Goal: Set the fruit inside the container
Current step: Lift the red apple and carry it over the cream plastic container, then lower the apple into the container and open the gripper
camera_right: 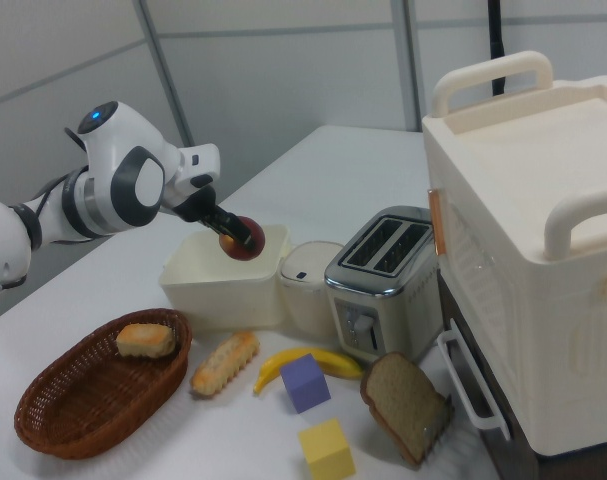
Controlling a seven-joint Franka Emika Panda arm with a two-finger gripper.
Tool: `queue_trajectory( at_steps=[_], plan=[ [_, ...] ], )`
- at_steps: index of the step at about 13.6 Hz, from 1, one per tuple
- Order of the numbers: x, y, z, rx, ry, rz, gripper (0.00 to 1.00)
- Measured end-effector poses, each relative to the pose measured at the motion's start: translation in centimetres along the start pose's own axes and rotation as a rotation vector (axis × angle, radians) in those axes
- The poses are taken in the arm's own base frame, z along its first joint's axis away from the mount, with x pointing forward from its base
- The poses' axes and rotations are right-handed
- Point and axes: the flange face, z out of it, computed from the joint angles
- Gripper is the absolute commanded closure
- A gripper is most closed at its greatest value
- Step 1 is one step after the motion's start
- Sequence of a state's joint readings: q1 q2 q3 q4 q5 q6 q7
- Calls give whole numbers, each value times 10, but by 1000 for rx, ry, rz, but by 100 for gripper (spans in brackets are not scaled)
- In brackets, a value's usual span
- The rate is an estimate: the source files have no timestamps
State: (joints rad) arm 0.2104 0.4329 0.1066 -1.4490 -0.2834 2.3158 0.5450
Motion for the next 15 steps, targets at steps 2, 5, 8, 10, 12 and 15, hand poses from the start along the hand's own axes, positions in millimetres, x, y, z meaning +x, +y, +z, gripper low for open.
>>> queue_trajectory(
  at_steps=[2, 5, 8, 10, 12, 15],
  plan=[
    [-10, -20, 7, 7, -10, -29, 79],
    [-23, -35, 25, -12, -22, -50, 79],
    [-29, -44, 33, -19, -28, -58, 78],
    [-31, -44, 36, -21, -32, -61, 74],
    [-32, -45, 39, -25, -34, -66, 52],
    [-36, -45, 46, -34, -41, -77, 45]
  ],
)
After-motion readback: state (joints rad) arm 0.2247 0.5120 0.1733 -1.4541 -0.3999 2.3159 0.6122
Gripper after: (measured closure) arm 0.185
